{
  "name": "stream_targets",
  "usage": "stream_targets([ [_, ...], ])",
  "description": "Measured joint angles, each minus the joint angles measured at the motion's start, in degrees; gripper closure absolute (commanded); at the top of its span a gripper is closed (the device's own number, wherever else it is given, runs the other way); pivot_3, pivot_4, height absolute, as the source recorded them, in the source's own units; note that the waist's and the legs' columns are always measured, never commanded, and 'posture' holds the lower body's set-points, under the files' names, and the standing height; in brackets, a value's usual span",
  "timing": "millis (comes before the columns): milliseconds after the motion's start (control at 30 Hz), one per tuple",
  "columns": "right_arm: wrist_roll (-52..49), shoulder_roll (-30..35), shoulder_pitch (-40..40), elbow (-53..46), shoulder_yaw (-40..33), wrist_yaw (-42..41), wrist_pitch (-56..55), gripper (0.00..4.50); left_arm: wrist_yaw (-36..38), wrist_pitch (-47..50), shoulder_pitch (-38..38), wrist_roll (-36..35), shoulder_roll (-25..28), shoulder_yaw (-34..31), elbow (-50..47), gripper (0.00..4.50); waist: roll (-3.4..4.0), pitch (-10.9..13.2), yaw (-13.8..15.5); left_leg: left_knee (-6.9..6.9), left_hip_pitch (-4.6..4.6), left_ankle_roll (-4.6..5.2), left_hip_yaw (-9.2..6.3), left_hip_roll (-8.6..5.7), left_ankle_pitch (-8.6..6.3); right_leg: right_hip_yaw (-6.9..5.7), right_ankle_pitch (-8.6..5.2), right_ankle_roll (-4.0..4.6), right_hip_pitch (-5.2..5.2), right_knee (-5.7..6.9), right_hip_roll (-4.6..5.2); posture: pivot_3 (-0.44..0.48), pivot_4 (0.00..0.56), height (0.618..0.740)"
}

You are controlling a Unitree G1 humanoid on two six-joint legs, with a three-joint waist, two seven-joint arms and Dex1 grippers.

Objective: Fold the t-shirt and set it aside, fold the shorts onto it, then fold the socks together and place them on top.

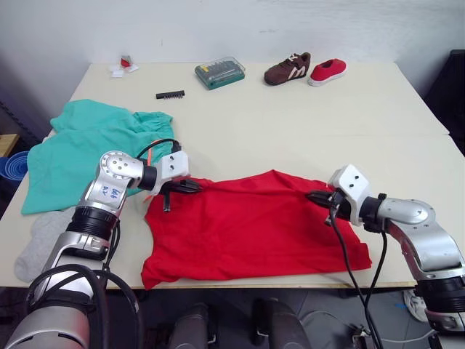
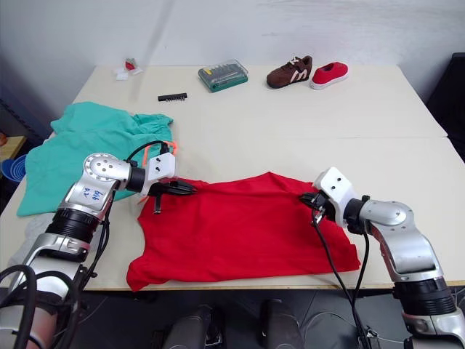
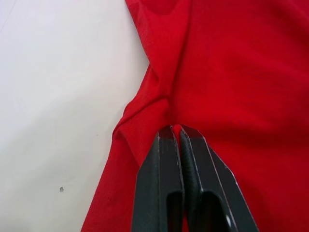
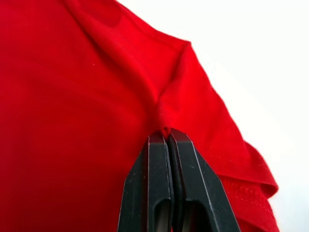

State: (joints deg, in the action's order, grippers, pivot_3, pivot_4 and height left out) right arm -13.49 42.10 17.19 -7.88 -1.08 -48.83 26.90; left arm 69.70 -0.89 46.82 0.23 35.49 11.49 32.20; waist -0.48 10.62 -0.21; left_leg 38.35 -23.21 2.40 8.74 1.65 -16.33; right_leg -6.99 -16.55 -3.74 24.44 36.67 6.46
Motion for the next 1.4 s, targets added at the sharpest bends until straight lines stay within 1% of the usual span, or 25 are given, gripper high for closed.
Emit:
stream_targets([
  [67,0.0,0.0,0.0,0.0,0.0,0.3,0.6,3.57,0.0,-0.1,0.0,0.0,0.0,0.0,0.0,4.5,0.0,0.0,0.0,0.0,0.0,0.0,0.0,0.0,0.0,0.0,0.0,0.0,0.0,0.0,0.0,0.0,0.15,0.74],
  [100,0.1,0.0,0.0,0.0,0.0,0.6,0.6,3.18,0.0,-0.2,0.0,0.0,0.0,0.0,0.0,4.5,0.0,0.0,0.0,0.0,0.0,0.0,0.0,0.0,0.0,0.0,0.0,0.0,0.0,0.0,0.0,0.0,0.15,0.74],
  [133,0.2,0.0,0.0,0.0,0.0,0.9,0.7,2.9,0.0,-0.2,0.0,0.0,0.0,0.0,0.0,4.5,0.0,0.0,0.0,0.0,0.0,0.0,0.0,0.0,0.0,0.0,0.0,0.0,0.0,0.0,0.0,0.0,0.15,0.74],
  [433,0.0,0.0,0.0,0.0,0.0,0.9,0.8,2.9,0.0,-0.3,0.0,0.0,0.0,0.0,0.0,4.5,0.0,0.0,0.0,0.0,0.0,0.0,0.0,0.0,0.0,0.0,0.0,0.0,0.0,0.0,0.0,0.0,0.15,0.74],
  [533,0.0,0.0,0.0,0.0,0.0,1.0,0.9,3.48,0.0,-0.4,0.0,0.0,0.0,0.0,0.0,4.5,0.0,0.0,0.0,0.0,0.0,0.0,0.0,0.0,0.0,0.0,0.0,0.0,0.0,0.0,0.0,0.0,0.15,0.74],
  [633,0.1,0.0,0.2,0.1,0.0,1.3,0.8,4.47,0.0,-0.4,0.0,0.0,0.0,0.0,0.0,4.5,0.0,0.0,0.0,0.0,0.0,0.0,0.0,0.0,0.0,0.0,0.0,0.0,0.0,0.0,0.0,0.0,0.15,0.74],
  [800,-0.1,-0.4,0.5,0.1,0.0,1.8,0.8,4.47,-0.1,-0.5,0.0,0.0,0.0,0.0,0.0,4.5,0.0,0.0,0.0,0.01,0.0,0.0,0.0,0.0,0.0,0.0,0.0,0.0,0.0,0.0,0.0,0.0,0.15,0.74],
  [900,-1.9,-0.4,0.7,0.0,-0.6,1.4,2.0,4.47,0.0,-0.5,0.0,0.0,0.0,0.0,0.0,4.5,0.0,0.0,0.0,0.01,0.0,0.0,0.0,0.0,0.0,0.0,0.0,0.0,0.0,0.01,0.0,0.0,0.15,0.74],
  [1000,-4.6,0.6,1.4,0.2,-3.1,-0.3,2.9,4.47,0.6,-0.5,0.1,0.0,0.3,0.0,0.4,4.5,0.0,0.0,0.0,0.02,0.0,0.0,0.0,0.0,0.0,0.0,0.0,0.0,0.0,0.01,0.0,0.0,0.15,0.74],
  [1133,-5.7,3.8,4.0,3.7,-6.7,-2.1,1.5,4.47,1.6,-0.5,3.0,-0.1,0.4,-0.1,4.7,4.5,-0.02,0.0,0.0,0.06,0.0,0.02,0.0,0.0,0.0,-0.02,0.0,0.0,0.0,0.02,0.0,0.0,0.15,0.74],
  [1300,1.6,5.0,4.4,13.2,-5.9,-0.6,-11.6,4.47,1.5,-2.2,10.0,0.2,0.1,-0.4,13.3,4.5,-0.08,0.0,0.0,0.04,-0.01,0.02,0.05,-0.03,0.0,-0.02,0.0,0.0,0.01,0.01,-0.01,0.0,0.15,0.74],
  [1400,4.8,5.0,4.3,17.5,-6.1,1.6,-21.5,4.47,0.9,-3.9,11.7,0.4,-0.7,-0.4,15.9,4.5,-0.08,0.0,0.0,0.04,0.0,0.02,0.11,-0.03,0.01,0.0,0.0,0.0,0.03,0.02,-0.02,0.0,0.15,0.74],
])
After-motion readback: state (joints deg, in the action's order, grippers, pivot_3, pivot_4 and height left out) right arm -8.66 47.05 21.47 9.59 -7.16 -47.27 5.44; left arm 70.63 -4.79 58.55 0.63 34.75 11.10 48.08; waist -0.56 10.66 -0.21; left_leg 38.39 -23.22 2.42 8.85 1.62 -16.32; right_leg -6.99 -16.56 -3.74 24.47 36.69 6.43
